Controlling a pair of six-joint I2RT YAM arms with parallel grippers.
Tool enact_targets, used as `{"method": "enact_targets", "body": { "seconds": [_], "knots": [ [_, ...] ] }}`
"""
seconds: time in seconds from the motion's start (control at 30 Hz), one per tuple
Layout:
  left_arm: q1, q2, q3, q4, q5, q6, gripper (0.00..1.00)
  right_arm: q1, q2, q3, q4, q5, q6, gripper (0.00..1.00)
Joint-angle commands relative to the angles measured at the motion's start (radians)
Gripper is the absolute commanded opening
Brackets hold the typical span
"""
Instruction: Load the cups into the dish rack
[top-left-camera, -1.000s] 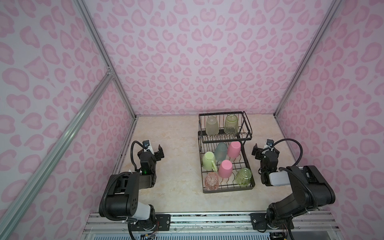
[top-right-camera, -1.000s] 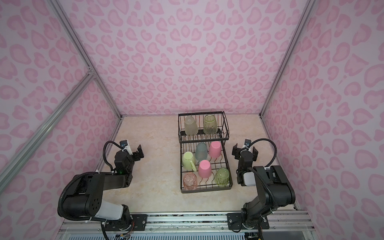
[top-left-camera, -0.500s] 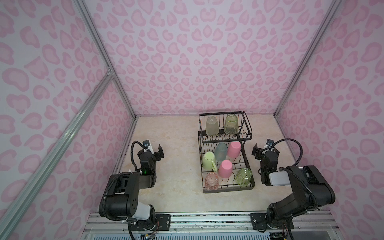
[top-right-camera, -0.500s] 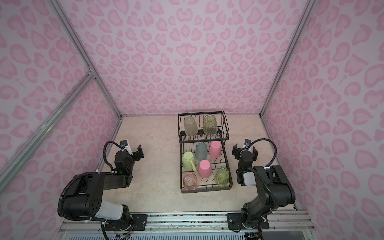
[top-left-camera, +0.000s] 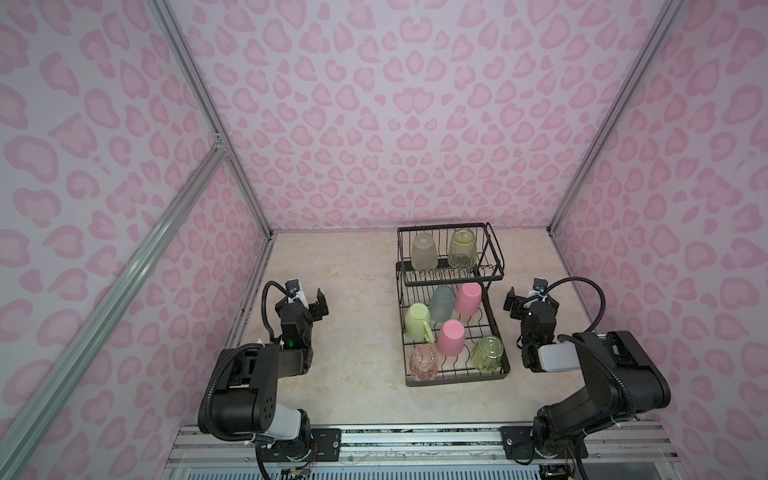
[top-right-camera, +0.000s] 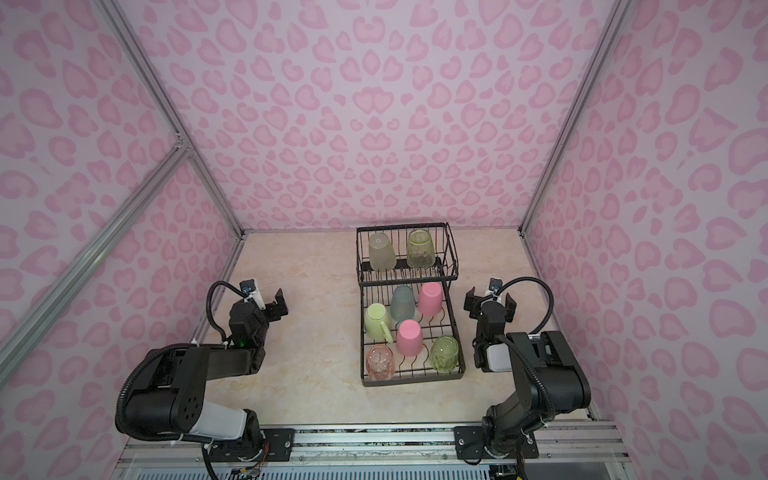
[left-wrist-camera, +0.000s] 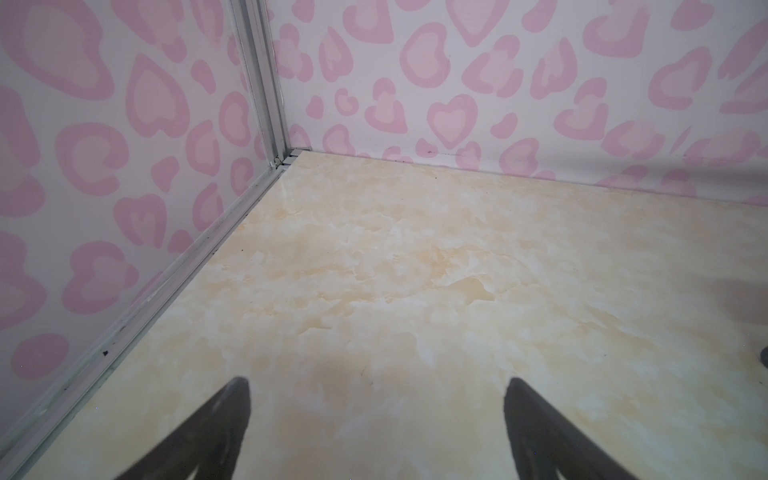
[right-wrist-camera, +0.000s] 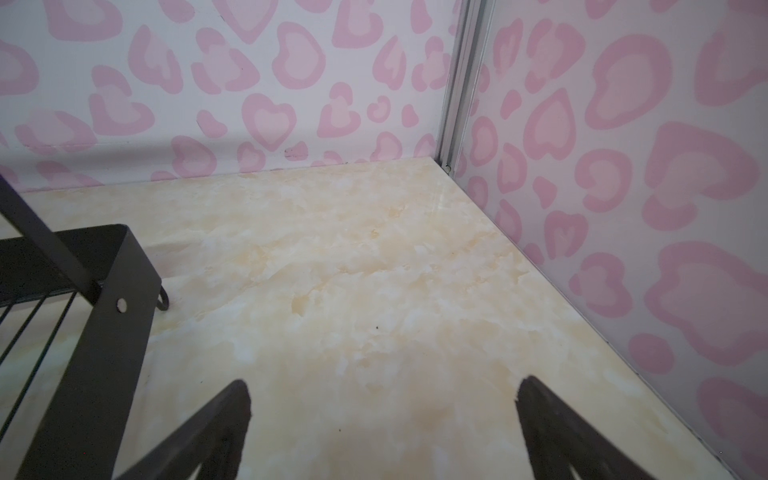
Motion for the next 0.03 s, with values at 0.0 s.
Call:
{"method": "enact_targets", "body": {
  "seconds": [0.0],
  "knots": [
    [0.001,0.000,0.004,0.021,-0.009,0.005,0.97,0.001,-0.001,-0.003,0.004,0.003,0.001,0.99]
  ]
}}
